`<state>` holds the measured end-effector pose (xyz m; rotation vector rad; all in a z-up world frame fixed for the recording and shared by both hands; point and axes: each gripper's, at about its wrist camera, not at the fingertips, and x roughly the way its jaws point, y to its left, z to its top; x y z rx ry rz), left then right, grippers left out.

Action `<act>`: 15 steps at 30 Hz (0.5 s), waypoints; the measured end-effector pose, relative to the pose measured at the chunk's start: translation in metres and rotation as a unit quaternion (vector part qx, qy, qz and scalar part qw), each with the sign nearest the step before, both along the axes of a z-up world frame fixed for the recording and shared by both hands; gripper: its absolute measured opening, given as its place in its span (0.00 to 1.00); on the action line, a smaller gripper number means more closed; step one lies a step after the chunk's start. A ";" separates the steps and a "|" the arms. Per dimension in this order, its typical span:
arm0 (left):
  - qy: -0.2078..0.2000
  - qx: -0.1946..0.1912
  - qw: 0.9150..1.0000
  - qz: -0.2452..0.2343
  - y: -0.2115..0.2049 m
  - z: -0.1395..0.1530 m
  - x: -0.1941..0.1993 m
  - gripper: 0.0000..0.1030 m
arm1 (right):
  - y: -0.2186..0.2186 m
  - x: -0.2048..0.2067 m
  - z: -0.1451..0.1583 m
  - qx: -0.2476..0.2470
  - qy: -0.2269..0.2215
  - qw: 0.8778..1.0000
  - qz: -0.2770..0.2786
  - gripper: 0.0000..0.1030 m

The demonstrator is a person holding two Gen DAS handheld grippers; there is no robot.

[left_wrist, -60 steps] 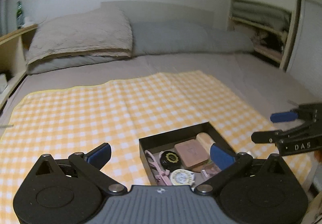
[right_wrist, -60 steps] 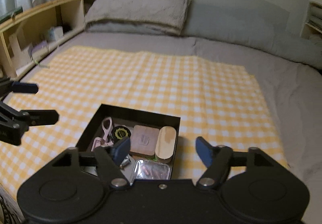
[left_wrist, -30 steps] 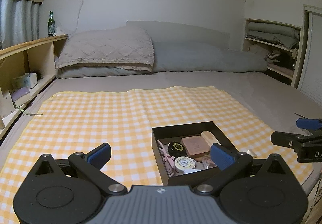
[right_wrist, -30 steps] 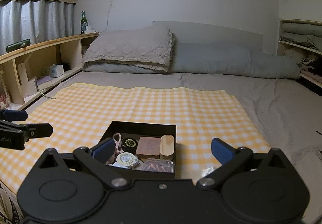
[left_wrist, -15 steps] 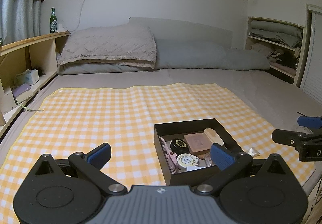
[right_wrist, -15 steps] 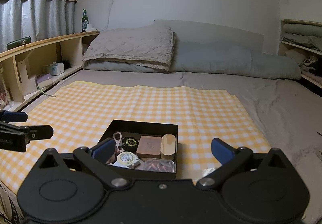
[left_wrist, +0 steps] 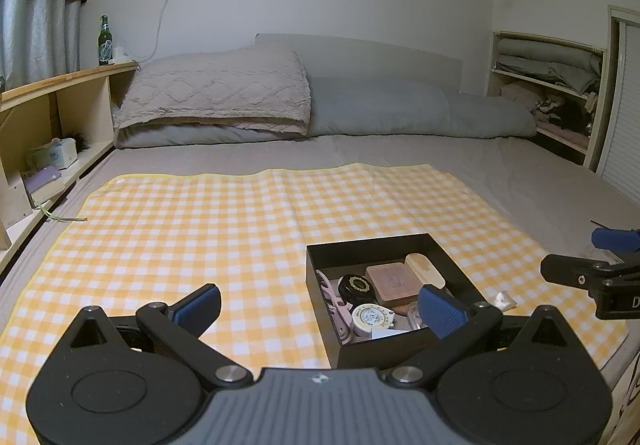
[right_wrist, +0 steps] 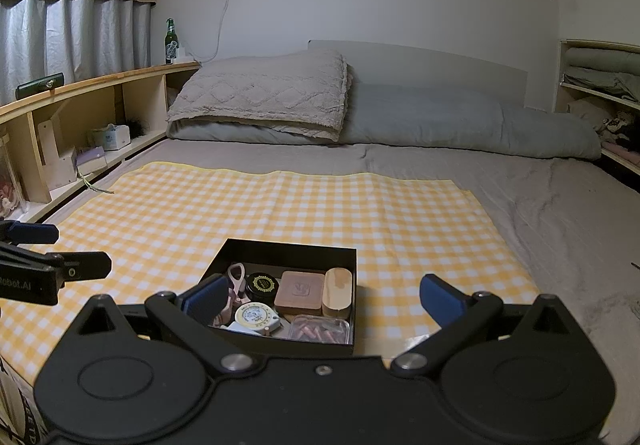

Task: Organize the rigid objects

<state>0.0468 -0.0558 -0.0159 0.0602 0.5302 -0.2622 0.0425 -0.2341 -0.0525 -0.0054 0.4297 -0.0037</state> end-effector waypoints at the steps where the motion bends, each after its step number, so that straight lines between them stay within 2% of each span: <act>1: 0.000 0.000 1.000 0.000 0.001 0.000 0.000 1.00 | 0.000 0.000 0.000 0.000 0.000 1.000 0.000 1.00; 15: 0.000 0.002 1.000 -0.003 0.002 0.000 0.001 1.00 | 0.001 0.000 0.000 -0.001 0.000 1.000 0.000 1.00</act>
